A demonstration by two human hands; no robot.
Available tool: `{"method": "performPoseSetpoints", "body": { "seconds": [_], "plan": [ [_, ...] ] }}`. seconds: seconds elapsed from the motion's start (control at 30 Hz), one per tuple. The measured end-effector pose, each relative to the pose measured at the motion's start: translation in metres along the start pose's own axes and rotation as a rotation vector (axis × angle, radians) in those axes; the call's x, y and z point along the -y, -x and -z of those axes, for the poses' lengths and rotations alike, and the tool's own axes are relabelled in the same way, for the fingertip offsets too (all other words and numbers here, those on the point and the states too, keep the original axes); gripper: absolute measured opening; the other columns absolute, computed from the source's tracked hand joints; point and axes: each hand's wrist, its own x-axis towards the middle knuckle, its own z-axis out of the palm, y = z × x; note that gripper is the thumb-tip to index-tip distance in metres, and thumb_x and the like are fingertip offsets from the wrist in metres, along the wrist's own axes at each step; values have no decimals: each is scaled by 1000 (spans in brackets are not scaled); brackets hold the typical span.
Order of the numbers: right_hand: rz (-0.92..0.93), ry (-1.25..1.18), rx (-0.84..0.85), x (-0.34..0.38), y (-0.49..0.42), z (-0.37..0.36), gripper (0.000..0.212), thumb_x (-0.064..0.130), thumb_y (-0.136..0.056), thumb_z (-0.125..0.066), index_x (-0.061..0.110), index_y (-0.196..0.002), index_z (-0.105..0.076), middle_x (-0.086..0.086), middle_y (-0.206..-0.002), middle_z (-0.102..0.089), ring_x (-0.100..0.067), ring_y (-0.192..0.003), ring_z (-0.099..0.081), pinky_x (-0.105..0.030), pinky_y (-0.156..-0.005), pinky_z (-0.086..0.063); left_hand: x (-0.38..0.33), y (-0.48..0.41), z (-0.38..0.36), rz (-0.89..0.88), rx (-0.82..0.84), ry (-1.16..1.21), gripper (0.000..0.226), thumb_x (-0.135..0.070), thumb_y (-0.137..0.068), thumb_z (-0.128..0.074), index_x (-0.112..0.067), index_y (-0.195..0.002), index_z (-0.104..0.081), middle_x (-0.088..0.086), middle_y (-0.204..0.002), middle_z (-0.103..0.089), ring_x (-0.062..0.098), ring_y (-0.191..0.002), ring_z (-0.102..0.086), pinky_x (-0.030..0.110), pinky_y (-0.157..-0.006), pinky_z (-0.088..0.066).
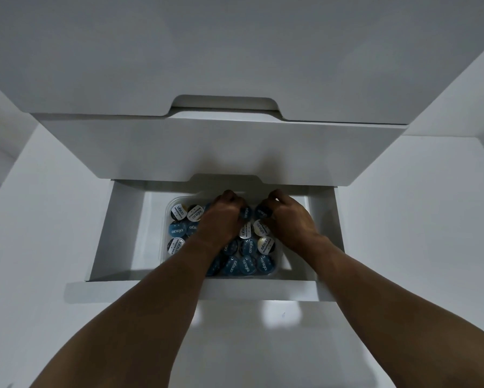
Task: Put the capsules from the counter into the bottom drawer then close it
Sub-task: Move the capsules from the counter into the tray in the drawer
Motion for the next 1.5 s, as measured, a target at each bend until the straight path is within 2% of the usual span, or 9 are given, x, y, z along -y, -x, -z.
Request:
{"method": "performPoseSetpoints", "body": {
  "seconds": [0.2,0.33,0.47,0.63,0.73,0.87,1.03,1.23,1.5],
  "plan": [
    [-88,-7,-22,-1,-3,-4,26,25,-93,-56,13,-115,-63,-3,-125,-49,-26,-104,-54,-28,-78,-43,3,0,-1,-1,22,-27,25,-15,-87,-62,-12,-112,-66,9,-116,-59,28,-107,-56,38,-93,-48],
    [-159,14,-19,-1,-5,-10,23,25,-94,-50,16,-113,-60,-3,-124,-48,-25,-103,-53,-32,-78,-44,2,-1,-3,0,-5,-60,22,-13,-88,-61,-10,-108,-66,11,-112,-61,30,-103,-58,39,-89,-50],
    [-136,6,-31,-1,-6,-11,22,24,-94,-50,15,-111,-60,-4,-124,-48,-26,-102,-54,-32,-77,-45,2,-2,-2,7,-12,-74,23,-14,-87,-60,-9,-109,-66,12,-109,-61,31,-100,-59,40,-85,-52],
    [-63,-23,-45,-3,0,-4,30,26,-92,-58,8,-116,-63,-9,-123,-50,-28,-105,-55,-31,-81,-47,-3,2,5,52,21,-50,29,-18,-88,-58,-15,-116,-64,10,-116,-59,29,-107,-57,40,-92,-50],
    [-81,-37,-64,-1,7,3,29,28,-93,-55,12,-115,-63,-6,-118,-54,-25,-106,-54,-28,-79,-42,-9,10,15,89,44,-54,32,-19,-88,-57,-16,-120,-62,9,-116,-58,28,-107,-56,38,-89,-49],
    [-65,-55,-77,9,21,11,27,29,-95,-51,14,-113,-64,-6,-109,-60,-23,-100,-58,-28,-75,-42,-18,31,27,114,-2,-77,24,-22,-90,-57,-14,-112,-63,8,-106,-60,26,-97,-59,36,-79,-49],
    [-63,-55,-83,33,46,17,29,26,-93,-48,11,-113,-61,-12,-113,-58,-28,-99,-57,-32,-76,-44,-25,65,46,164,-26,-72,28,-24,-91,-54,-15,-117,-60,8,-115,-57,28,-103,-56,37,-86,-48],
    [-73,-7,-199,67,89,20,33,31,-94,-50,15,-122,-58,-8,-120,-58,-26,-105,-57,-35,-87,-47,-26,118,61,116,-167,-113,34,-32,-93,-51,-16,-123,-57,6,-123,-57,26,-105,-57,36,-88,-49],
    [8,76,-307,101,165,-13,29,29,-90,-55,8,-109,-61,-11,-110,-60,-29,-102,-56,-37,-90,-47,-8,197,59,-53,-244,-80,33,-24,-92,-56,-3,-116,-61,14,-117,-59,28,-107,-55,33,-92,-43]
  ]
}}
